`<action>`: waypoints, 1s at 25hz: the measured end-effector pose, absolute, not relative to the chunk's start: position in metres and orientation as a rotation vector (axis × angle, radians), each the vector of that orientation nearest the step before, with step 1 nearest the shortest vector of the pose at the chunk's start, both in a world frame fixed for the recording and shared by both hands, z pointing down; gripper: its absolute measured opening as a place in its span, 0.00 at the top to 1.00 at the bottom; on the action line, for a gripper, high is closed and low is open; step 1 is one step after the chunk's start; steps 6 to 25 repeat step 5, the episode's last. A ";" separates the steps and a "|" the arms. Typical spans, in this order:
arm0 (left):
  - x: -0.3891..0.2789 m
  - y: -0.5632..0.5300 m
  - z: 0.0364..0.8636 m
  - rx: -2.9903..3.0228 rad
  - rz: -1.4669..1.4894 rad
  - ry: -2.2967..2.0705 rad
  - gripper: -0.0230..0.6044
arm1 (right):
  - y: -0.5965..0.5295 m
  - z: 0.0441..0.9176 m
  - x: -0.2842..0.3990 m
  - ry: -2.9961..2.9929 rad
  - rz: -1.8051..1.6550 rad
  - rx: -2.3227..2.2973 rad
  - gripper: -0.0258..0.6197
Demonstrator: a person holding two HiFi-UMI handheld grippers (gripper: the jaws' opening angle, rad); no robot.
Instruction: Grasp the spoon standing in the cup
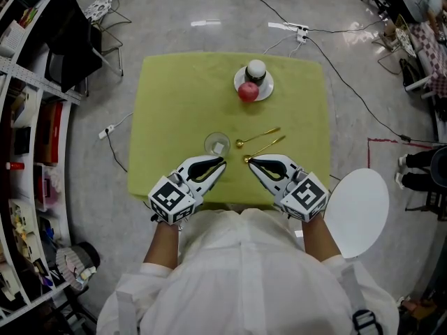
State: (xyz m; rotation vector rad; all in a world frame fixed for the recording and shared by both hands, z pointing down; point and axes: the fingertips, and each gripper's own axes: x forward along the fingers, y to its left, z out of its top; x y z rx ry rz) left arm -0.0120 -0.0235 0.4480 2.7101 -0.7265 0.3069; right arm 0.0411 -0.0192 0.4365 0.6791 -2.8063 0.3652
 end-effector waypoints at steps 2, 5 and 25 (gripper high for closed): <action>-0.012 -0.024 0.448 2.710 0.306 -0.726 0.90 | -0.019 0.437 0.042 -2.805 0.369 0.678 0.96; -0.011 -0.024 0.448 2.709 0.305 -0.725 0.90 | -0.019 0.437 0.042 -2.804 0.372 0.676 0.96; -0.011 -0.024 0.448 2.709 0.305 -0.725 0.90 | -0.019 0.437 0.042 -2.804 0.372 0.676 0.96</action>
